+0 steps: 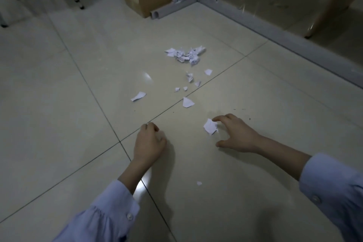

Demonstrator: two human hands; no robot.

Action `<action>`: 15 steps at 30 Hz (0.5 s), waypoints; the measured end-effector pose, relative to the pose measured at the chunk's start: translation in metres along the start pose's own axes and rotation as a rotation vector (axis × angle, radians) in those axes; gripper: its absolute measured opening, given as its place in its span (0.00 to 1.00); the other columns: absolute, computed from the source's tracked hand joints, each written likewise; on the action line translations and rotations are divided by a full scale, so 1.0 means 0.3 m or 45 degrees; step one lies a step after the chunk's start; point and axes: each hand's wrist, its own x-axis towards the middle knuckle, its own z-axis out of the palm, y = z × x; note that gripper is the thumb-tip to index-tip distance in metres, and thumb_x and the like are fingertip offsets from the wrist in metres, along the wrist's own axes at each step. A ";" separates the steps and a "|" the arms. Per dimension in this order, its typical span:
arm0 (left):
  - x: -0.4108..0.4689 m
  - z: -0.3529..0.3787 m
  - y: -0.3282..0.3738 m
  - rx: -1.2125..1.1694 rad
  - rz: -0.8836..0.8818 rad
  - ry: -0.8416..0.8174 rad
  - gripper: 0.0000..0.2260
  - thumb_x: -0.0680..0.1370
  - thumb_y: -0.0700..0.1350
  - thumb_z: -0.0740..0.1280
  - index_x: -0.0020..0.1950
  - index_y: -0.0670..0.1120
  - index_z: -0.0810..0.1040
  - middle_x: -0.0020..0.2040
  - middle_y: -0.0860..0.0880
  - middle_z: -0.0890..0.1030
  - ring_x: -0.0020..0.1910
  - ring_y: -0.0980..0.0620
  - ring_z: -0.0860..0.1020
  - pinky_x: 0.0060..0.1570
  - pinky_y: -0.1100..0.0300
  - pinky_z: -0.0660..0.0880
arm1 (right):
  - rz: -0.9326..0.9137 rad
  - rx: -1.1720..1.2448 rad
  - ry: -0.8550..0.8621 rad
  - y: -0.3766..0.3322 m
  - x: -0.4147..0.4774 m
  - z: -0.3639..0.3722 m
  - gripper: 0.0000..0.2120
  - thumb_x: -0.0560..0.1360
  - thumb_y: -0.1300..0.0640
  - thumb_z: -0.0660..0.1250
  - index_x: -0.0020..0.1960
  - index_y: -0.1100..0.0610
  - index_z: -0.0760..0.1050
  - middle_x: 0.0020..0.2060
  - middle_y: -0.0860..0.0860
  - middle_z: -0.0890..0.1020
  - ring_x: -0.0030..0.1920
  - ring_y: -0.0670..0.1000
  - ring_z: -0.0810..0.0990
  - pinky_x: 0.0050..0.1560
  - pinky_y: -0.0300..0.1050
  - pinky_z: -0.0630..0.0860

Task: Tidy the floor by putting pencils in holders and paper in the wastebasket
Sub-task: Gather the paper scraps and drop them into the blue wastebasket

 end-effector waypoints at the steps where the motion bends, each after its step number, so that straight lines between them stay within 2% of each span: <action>1: 0.014 -0.012 -0.021 -0.004 -0.040 0.058 0.12 0.72 0.42 0.67 0.53 0.39 0.73 0.52 0.40 0.74 0.50 0.40 0.74 0.47 0.53 0.70 | -0.004 -0.009 -0.013 -0.006 0.018 0.011 0.37 0.67 0.50 0.75 0.72 0.49 0.63 0.66 0.53 0.68 0.64 0.58 0.69 0.61 0.47 0.69; 5: 0.063 -0.041 -0.084 0.044 -0.219 0.104 0.20 0.72 0.48 0.70 0.56 0.38 0.70 0.55 0.38 0.73 0.54 0.37 0.73 0.50 0.51 0.70 | 0.031 -0.043 0.012 -0.033 0.091 0.052 0.37 0.67 0.48 0.73 0.73 0.47 0.62 0.66 0.53 0.67 0.64 0.58 0.67 0.58 0.47 0.68; 8: 0.082 -0.033 -0.102 0.060 -0.196 0.053 0.17 0.72 0.48 0.71 0.53 0.38 0.73 0.54 0.39 0.75 0.54 0.39 0.73 0.48 0.54 0.67 | 0.065 -0.049 0.071 -0.046 0.133 0.079 0.33 0.68 0.48 0.73 0.70 0.49 0.66 0.61 0.54 0.69 0.61 0.58 0.68 0.57 0.47 0.69; 10: 0.088 -0.026 -0.106 0.035 -0.166 0.052 0.13 0.74 0.46 0.70 0.51 0.38 0.76 0.52 0.39 0.76 0.52 0.40 0.75 0.45 0.58 0.65 | 0.074 -0.034 0.088 -0.053 0.152 0.084 0.28 0.68 0.50 0.74 0.65 0.52 0.72 0.57 0.54 0.71 0.58 0.57 0.71 0.55 0.46 0.71; 13: 0.095 -0.021 -0.109 0.030 -0.151 0.061 0.11 0.75 0.47 0.69 0.50 0.40 0.79 0.50 0.40 0.80 0.50 0.42 0.77 0.47 0.57 0.69 | 0.080 0.042 0.126 -0.059 0.169 0.075 0.19 0.65 0.55 0.77 0.54 0.56 0.79 0.47 0.52 0.76 0.48 0.52 0.76 0.44 0.40 0.68; 15: 0.100 -0.021 -0.114 0.051 -0.133 0.051 0.10 0.75 0.47 0.69 0.48 0.40 0.80 0.48 0.41 0.81 0.49 0.43 0.78 0.47 0.56 0.71 | 0.096 0.104 0.116 -0.068 0.172 0.068 0.11 0.64 0.59 0.77 0.45 0.59 0.81 0.39 0.49 0.78 0.43 0.50 0.77 0.40 0.39 0.68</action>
